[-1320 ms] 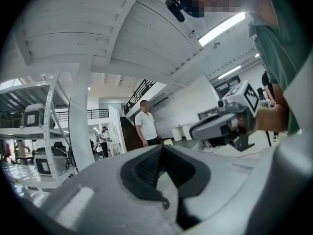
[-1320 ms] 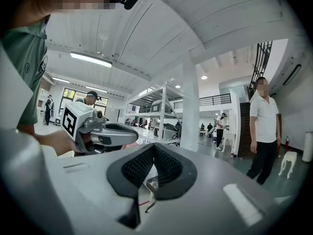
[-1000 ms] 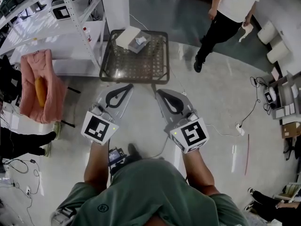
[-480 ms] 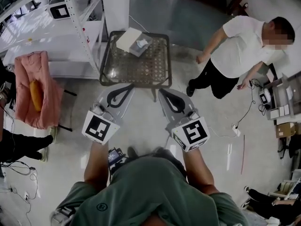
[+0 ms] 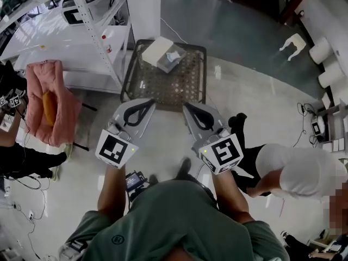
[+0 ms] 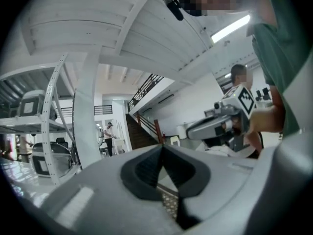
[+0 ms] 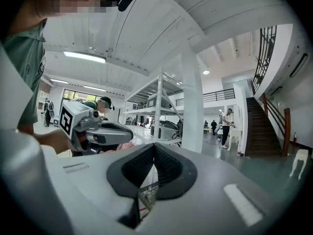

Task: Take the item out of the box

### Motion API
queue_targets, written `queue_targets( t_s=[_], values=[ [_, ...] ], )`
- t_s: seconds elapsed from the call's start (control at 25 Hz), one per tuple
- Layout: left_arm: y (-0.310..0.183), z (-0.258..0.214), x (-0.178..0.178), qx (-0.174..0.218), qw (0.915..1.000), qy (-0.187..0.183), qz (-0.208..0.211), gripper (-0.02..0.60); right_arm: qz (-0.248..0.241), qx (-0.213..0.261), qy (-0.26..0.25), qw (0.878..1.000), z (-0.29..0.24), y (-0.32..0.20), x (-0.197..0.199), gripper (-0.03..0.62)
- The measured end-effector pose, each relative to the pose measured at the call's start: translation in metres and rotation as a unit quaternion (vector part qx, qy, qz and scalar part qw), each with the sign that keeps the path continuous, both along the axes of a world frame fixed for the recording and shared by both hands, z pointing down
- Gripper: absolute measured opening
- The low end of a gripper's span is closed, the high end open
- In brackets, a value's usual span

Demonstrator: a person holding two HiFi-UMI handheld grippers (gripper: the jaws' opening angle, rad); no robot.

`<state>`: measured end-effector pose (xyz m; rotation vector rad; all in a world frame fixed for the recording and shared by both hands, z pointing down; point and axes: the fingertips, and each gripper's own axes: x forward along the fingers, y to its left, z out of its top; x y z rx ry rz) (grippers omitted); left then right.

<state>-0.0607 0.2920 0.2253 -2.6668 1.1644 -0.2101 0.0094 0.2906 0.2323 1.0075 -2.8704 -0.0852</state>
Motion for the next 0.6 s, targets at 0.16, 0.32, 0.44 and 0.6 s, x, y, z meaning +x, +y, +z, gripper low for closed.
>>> queue_targets(
  t_s=[0.16, 0.32, 0.44, 0.6],
  values=[
    [-0.036, 0.001, 0.023, -0.005, 0.9997, -0.011, -0.022, 0.002, -0.023, -0.004, -0.008, 1.000, 0.002, -0.041, 0.021, 0.006],
    [-0.064, 0.003, 0.047, -0.010, 0.9990, -0.017, -0.041, 0.002, -0.045, -0.006, -0.015, 0.999, 0.004, -0.072, 0.042, 0.006],
    [-0.082, 0.002, 0.066, -0.008, 0.9984, -0.023, -0.051, 0.002, -0.058, -0.005, -0.021, 0.998, 0.005, -0.090, 0.059, 0.006],
    [-0.101, -0.005, 0.094, -0.008, 0.9978, -0.035, -0.056, 0.002, -0.064, -0.010, -0.027, 0.998, 0.000, -0.111, 0.086, 0.006]
  ],
)
